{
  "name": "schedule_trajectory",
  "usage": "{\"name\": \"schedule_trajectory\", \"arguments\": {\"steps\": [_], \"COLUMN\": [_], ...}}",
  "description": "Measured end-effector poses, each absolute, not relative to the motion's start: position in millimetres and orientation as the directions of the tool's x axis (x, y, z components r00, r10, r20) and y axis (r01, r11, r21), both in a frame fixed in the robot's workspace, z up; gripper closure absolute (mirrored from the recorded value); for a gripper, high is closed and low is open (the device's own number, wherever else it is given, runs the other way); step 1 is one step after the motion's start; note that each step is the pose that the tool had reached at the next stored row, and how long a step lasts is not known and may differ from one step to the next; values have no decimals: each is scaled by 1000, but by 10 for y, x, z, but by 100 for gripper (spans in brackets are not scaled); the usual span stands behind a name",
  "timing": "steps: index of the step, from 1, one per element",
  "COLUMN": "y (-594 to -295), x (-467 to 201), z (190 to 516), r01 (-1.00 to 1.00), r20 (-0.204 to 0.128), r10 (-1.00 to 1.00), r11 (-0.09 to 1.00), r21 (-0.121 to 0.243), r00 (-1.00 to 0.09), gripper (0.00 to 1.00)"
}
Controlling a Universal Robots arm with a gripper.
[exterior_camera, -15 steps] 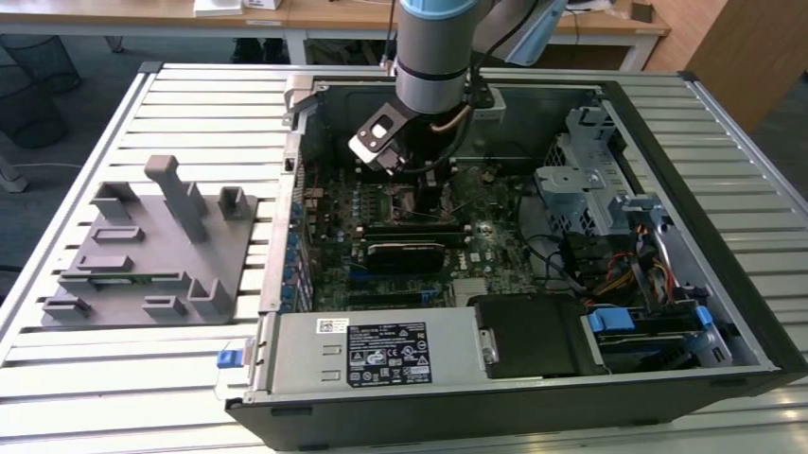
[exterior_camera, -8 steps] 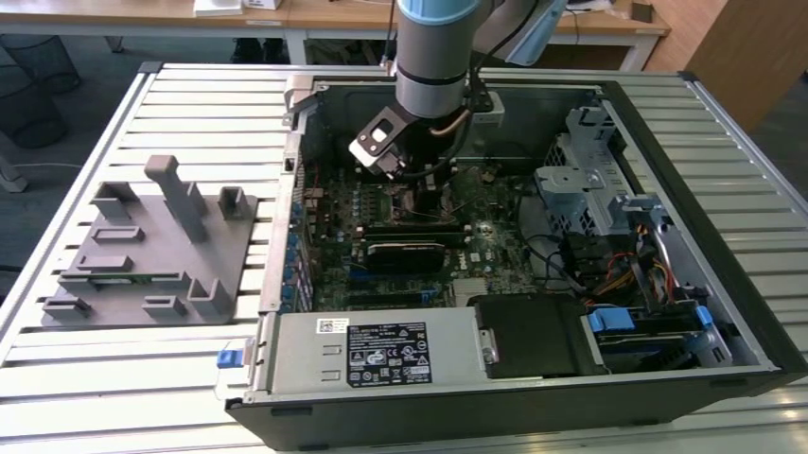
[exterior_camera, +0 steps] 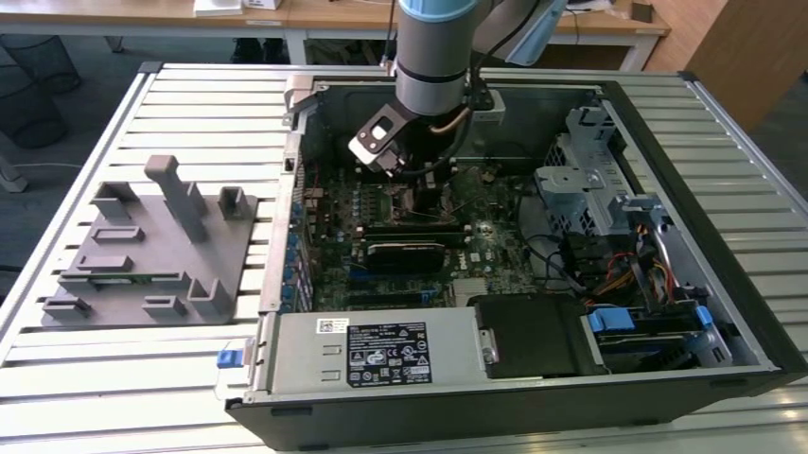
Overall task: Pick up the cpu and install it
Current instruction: 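Place the cpu into insertion slot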
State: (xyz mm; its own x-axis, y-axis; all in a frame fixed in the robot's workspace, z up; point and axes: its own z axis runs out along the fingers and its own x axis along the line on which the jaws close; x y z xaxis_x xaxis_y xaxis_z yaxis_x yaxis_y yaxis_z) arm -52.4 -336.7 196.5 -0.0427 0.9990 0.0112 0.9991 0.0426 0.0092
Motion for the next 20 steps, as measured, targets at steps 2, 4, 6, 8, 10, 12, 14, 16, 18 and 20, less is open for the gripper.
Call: {"name": "schedule_trajectory", "arguments": {"steps": [2,4,6,8,10,12,14,16,18,20], "y": [-3368,-3368,-3367,-3367,-3367,-3367,-3367,-3367,-3368,-3369], "x": [-524,-525,-525,-527,-537,-541,-541,-542,-542,-543], "z": [1959,1958,1955,1952,1950,1948,1945,1939,1931,1926], "r01": [999,999,999,1000,1000,1000,1000,1000,1000,1000], "r20": [11,11,11,11,11,11,11,11,11,10], "r10": [999,999,999,1000,1000,1000,1000,1000,1000,1000], "r11": [39,38,36,28,24,24,22,20,19,18], "r21": [9,9,9,9,9,9,9,9,9,9], "r00": [-39,-38,-36,-28,-24,-24,-22,-20,-19,-18], "gripper": [46,46,46,46,46,46,46,46,46,46]}}
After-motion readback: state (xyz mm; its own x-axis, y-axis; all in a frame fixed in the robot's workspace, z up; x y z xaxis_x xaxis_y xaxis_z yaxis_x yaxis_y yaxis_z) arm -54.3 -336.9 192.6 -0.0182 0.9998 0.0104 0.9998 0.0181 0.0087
